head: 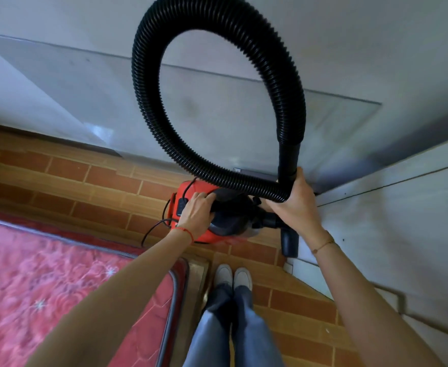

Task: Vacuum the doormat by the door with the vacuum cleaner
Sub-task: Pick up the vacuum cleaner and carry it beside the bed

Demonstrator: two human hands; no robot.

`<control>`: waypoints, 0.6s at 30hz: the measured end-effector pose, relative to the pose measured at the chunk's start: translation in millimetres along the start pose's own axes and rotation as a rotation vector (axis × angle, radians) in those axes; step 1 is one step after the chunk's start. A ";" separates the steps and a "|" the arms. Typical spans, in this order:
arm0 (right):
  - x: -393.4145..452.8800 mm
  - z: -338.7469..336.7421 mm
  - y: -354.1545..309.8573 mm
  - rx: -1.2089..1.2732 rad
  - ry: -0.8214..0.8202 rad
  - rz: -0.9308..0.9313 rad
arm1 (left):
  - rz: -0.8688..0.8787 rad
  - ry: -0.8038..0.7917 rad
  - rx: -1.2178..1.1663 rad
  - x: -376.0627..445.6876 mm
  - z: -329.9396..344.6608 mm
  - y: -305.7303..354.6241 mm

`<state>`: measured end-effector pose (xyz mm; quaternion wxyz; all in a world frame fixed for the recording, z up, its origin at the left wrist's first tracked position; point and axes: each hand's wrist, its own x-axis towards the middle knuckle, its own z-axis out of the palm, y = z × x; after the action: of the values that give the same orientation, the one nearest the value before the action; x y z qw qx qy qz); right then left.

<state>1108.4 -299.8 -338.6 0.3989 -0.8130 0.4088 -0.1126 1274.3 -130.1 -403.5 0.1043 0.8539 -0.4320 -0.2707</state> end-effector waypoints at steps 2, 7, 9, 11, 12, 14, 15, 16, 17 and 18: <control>-12.4 -19.2 -26.8 -0.014 0.007 -0.017 | -0.002 0.007 -0.023 -18.1 -26.4 9.4; -45.7 -56.5 -73.1 -0.012 0.015 -0.029 | -0.041 0.027 -0.071 -67.9 -71.7 32.8; -58.0 -66.9 -86.7 -0.017 0.008 -0.030 | -0.056 0.049 -0.087 -88.0 -82.6 39.4; -71.4 -76.5 -100.9 -0.022 -0.002 -0.036 | -0.077 0.060 -0.105 -108.5 -91.2 45.1; -77.7 -80.7 -107.5 -0.023 -0.007 -0.047 | -0.091 0.065 -0.113 -118.2 -94.9 47.5; -89.9 -88.4 -119.6 -0.024 -0.028 -0.071 | -0.130 0.072 -0.130 -137.2 -99.5 50.4; -96.4 -92.0 -125.3 -0.025 -0.039 -0.080 | -0.150 0.077 -0.133 -147.7 -101.0 52.5; -101.8 -95.1 -130.6 -0.028 -0.052 -0.087 | -0.167 0.089 -0.137 -158.3 -101.3 54.5; -107.6 -98.3 -134.8 -0.031 -0.063 -0.091 | -0.181 0.105 -0.143 -169.7 -101.1 57.8; -113.3 -101.0 -138.2 -0.033 -0.071 -0.097 | -0.194 0.126 -0.150 -180.8 -99.9 61.0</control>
<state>1063.9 -222.5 -153.7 0.3936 -0.8420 0.3562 -0.0962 1201.1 -29.0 -228.0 0.1681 0.8969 -0.3184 -0.2567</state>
